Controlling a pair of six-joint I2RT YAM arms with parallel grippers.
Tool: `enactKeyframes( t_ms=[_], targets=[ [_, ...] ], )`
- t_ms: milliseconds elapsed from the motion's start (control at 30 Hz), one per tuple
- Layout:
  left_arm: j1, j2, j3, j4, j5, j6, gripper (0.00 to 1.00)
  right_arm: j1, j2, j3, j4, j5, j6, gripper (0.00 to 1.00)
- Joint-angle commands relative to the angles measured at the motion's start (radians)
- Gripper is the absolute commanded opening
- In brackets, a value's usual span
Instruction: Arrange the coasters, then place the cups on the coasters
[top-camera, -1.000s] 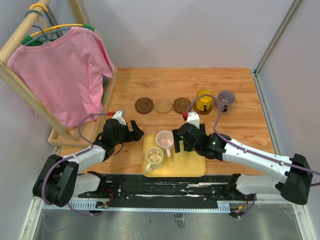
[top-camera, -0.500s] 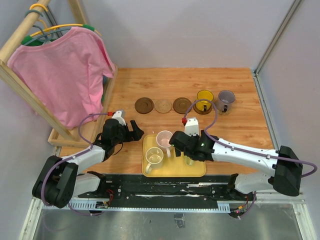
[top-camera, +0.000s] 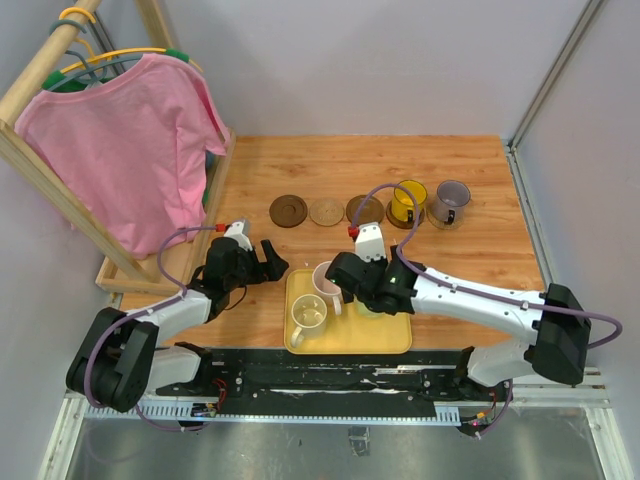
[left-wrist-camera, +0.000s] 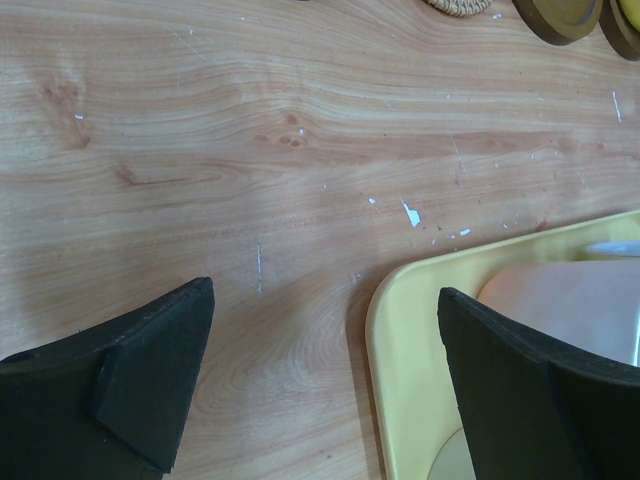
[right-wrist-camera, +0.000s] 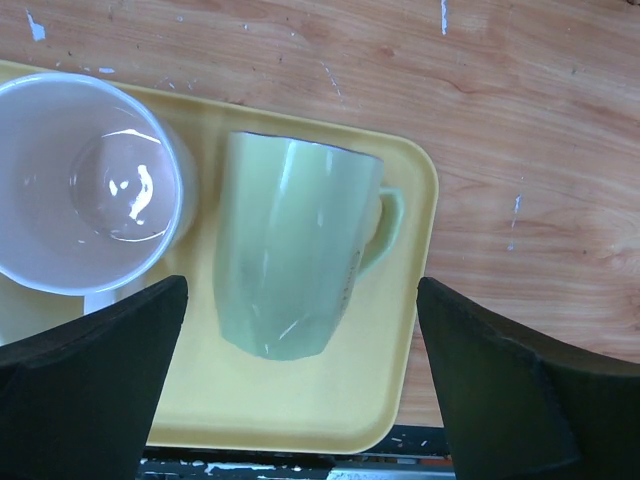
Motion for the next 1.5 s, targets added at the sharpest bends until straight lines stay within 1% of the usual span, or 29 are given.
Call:
enactKeyframes(
  t_ms=[0, 200, 267, 333, 500, 633, 767, 867, 1000, 1100, 1300, 1467],
  targets=[
    [-0.007, 0.009, -0.007, 0.040, 0.011, -0.002, 0.97, 0.007, 0.035, 0.027, -0.006, 0.017, -0.040, 0.99],
    [-0.007, 0.005, -0.017, 0.043, 0.014, -0.002, 0.97, -0.018, 0.027, 0.020, -0.006, 0.006, -0.075, 1.00],
    [-0.008, 0.005, -0.018, 0.042, 0.016, -0.002, 0.97, -0.064, -0.007, 0.016, 0.020, -0.029, -0.143, 1.00],
    [-0.008, 0.004, -0.018, 0.040, 0.017, -0.002, 0.97, -0.135, -0.052, 0.005, 0.066, -0.103, -0.215, 0.96],
    [-0.008, -0.002, -0.017, 0.034, 0.004, 0.004, 0.97, -0.329, -0.138, -0.021, 0.138, -0.252, -0.345, 0.80],
    [-0.008, 0.024, -0.007, 0.034, 0.004, 0.006, 0.97, -0.436, -0.142, -0.034, 0.181, -0.322, -0.410, 0.66],
    [-0.007, 0.054, 0.008, 0.033, 0.011, 0.005, 0.97, -0.504, -0.131, -0.071, 0.207, -0.351, -0.421, 0.57],
    [-0.008, 0.069, 0.015, 0.034, 0.011, 0.006, 0.97, -0.553, -0.119, -0.124, 0.228, -0.370, -0.416, 0.48],
    [-0.008, 0.091, 0.022, 0.034, 0.010, 0.006, 0.97, -0.611, -0.104, -0.208, 0.292, -0.457, -0.414, 0.35],
    [-0.008, 0.103, 0.023, 0.037, 0.011, 0.005, 0.97, -0.632, -0.093, -0.264, 0.362, -0.526, -0.423, 0.27],
    [-0.011, 0.106, 0.019, 0.034, 0.012, 0.001, 0.97, -0.667, -0.062, -0.354, 0.491, -0.641, -0.441, 0.26],
    [-0.010, 0.106, 0.022, 0.031, 0.009, 0.003, 0.97, -0.671, -0.016, -0.376, 0.566, -0.683, -0.474, 0.25]
  ],
)
